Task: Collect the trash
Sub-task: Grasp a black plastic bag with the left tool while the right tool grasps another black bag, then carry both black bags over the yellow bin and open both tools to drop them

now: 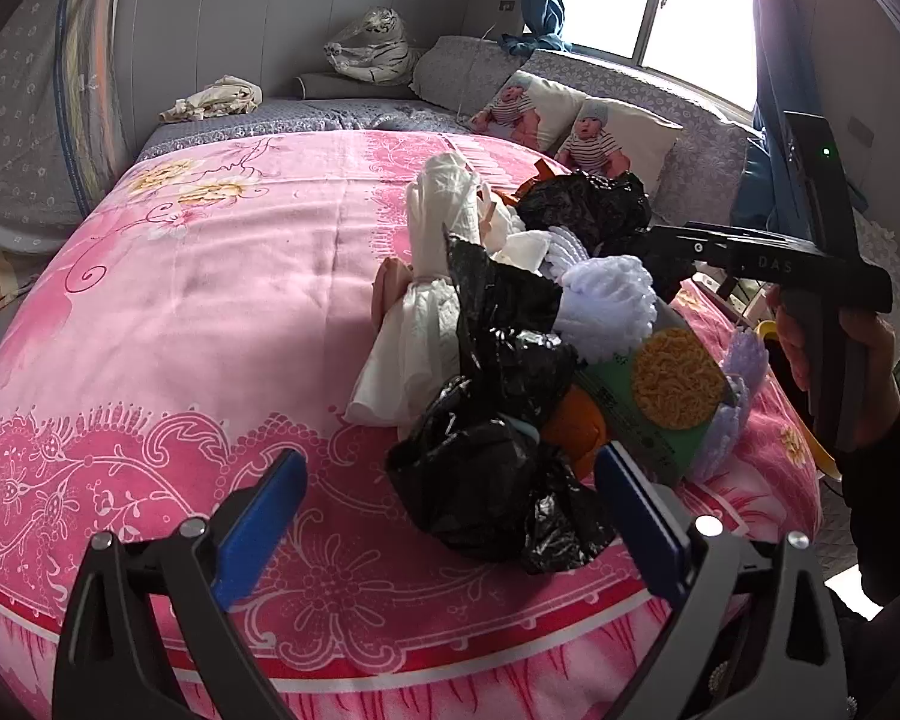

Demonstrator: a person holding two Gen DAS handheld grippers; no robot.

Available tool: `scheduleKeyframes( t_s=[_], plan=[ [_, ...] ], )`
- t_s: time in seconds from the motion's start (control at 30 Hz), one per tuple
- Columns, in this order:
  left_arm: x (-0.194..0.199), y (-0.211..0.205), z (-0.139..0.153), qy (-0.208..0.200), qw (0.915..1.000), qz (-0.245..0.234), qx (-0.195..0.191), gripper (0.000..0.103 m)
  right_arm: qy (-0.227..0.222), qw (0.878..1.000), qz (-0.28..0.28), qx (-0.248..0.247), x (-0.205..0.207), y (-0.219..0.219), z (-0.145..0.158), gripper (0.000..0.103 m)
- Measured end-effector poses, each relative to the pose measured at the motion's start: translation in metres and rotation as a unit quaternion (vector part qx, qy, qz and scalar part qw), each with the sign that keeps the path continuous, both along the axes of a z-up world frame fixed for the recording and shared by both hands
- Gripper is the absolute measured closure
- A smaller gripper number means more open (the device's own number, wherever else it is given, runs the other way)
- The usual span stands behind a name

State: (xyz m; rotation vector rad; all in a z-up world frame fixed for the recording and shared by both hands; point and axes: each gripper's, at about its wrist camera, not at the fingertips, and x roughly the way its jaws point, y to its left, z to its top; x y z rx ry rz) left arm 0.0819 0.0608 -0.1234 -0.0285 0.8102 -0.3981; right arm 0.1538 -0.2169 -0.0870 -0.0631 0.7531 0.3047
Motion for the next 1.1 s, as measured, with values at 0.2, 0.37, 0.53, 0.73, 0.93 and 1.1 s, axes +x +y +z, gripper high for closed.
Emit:
scheduleKeyframes(
  t_s=[0.2, 0.37, 0.53, 0.73, 0.93, 1.1],
  plan=[
    [0.009, -0.012, -0.007, 0.019, 0.9996, -0.019, 0.006, 0.042, 0.05, 0.998, 0.01, 0.023, 0.018, -0.004, -0.016, 0.03],
    [0.012, -0.014, -0.012, 0.03, 0.9994, -0.019, 0.003, 0.072, 0.094, 0.993, 0.013, 0.063, 0.029, -0.009, -0.027, 0.067],
    [0.008, -0.002, -0.006, 0.025, 0.9994, -0.008, -0.023, 0.076, 0.126, 0.986, 0.02, 0.112, 0.034, -0.017, -0.03, 0.083],
    [-0.011, 0.018, 0.015, -0.024, 0.9986, 0.008, -0.047, 0.076, 0.081, 0.985, 0.02, 0.149, 0.011, -0.024, -0.003, 0.086],
    [-0.022, 0.04, 0.036, -0.063, 0.9954, 0.05, -0.052, 0.076, 0.016, 0.984, 0.018, 0.178, -0.018, -0.027, 0.035, 0.086],
    [-0.022, 0.041, 0.048, -0.079, 0.9942, 0.056, -0.047, 0.076, 0.002, 0.983, 0.009, 0.184, -0.035, -0.027, 0.048, 0.086]
  ],
)
